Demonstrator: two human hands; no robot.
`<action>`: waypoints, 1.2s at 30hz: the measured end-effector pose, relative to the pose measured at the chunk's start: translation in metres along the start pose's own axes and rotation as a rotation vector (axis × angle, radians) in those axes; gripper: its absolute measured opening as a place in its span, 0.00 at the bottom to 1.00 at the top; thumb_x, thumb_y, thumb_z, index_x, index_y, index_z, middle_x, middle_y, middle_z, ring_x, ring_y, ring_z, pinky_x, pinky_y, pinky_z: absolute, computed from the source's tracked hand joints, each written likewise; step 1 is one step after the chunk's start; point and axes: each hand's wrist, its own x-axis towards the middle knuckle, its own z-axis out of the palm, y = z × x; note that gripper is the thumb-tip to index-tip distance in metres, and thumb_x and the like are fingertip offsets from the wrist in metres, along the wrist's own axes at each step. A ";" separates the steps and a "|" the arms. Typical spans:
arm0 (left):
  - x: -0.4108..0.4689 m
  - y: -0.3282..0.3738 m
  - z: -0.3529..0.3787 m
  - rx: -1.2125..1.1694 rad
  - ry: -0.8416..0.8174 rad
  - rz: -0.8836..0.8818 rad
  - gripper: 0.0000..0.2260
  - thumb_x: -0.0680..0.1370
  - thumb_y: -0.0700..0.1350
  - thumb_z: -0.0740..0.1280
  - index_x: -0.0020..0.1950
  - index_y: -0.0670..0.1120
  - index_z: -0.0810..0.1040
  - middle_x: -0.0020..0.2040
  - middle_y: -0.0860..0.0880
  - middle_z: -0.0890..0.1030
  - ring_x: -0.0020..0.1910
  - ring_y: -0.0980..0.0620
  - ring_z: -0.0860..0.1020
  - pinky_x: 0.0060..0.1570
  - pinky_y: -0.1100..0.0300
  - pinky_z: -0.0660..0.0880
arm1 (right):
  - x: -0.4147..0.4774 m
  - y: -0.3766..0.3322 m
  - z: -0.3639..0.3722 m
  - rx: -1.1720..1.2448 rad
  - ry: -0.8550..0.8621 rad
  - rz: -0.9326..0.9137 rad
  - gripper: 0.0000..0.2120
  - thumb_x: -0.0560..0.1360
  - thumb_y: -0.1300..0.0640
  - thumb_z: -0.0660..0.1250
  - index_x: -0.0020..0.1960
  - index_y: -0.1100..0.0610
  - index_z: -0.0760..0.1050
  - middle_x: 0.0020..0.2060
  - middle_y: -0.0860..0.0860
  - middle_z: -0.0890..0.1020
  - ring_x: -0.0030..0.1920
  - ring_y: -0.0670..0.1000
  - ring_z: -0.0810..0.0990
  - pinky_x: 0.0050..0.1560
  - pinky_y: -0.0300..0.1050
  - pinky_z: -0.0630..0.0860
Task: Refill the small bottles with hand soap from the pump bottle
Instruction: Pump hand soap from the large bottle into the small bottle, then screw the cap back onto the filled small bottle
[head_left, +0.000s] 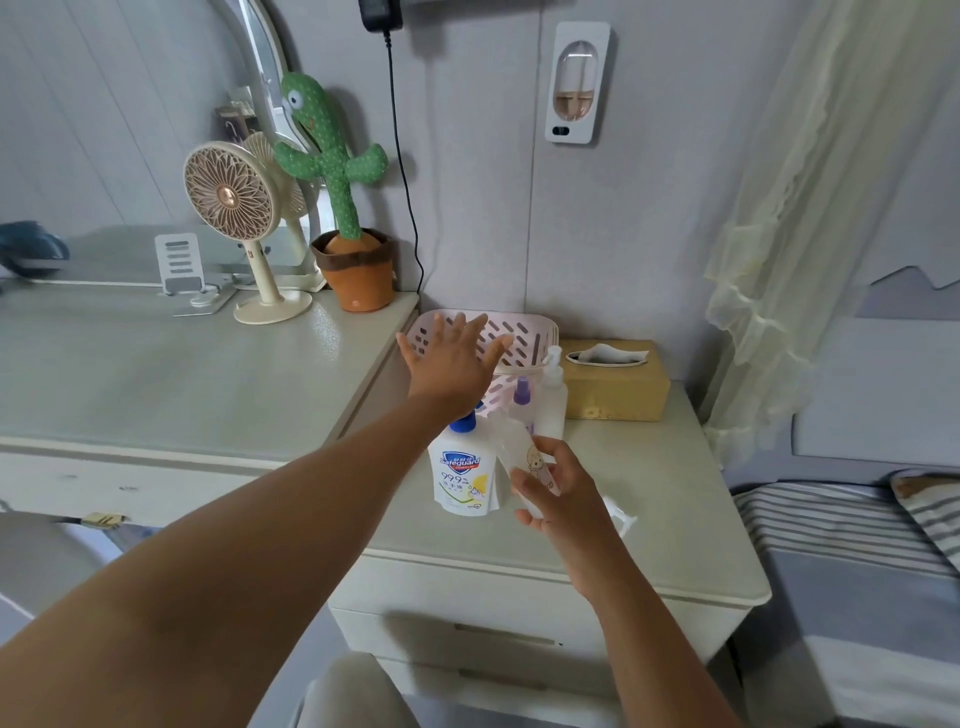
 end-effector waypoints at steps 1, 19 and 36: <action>0.001 0.000 -0.001 0.011 0.015 -0.001 0.28 0.79 0.65 0.44 0.76 0.56 0.55 0.77 0.50 0.55 0.77 0.49 0.47 0.69 0.33 0.37 | 0.000 -0.001 0.000 -0.003 0.000 -0.002 0.17 0.75 0.56 0.68 0.61 0.47 0.69 0.57 0.47 0.77 0.55 0.45 0.77 0.39 0.36 0.78; -0.013 0.003 -0.028 -0.328 0.115 0.048 0.21 0.79 0.55 0.61 0.71 0.51 0.67 0.65 0.48 0.75 0.56 0.51 0.77 0.59 0.55 0.70 | -0.012 -0.018 -0.002 0.007 0.020 -0.022 0.16 0.75 0.53 0.67 0.61 0.47 0.68 0.58 0.50 0.77 0.58 0.52 0.78 0.45 0.39 0.81; -0.125 0.025 -0.041 -0.993 -0.349 0.162 0.11 0.74 0.48 0.70 0.51 0.43 0.83 0.47 0.49 0.84 0.46 0.53 0.81 0.49 0.65 0.76 | -0.051 -0.009 -0.021 0.243 -0.088 0.002 0.28 0.73 0.57 0.71 0.70 0.47 0.65 0.58 0.55 0.77 0.55 0.56 0.80 0.53 0.49 0.79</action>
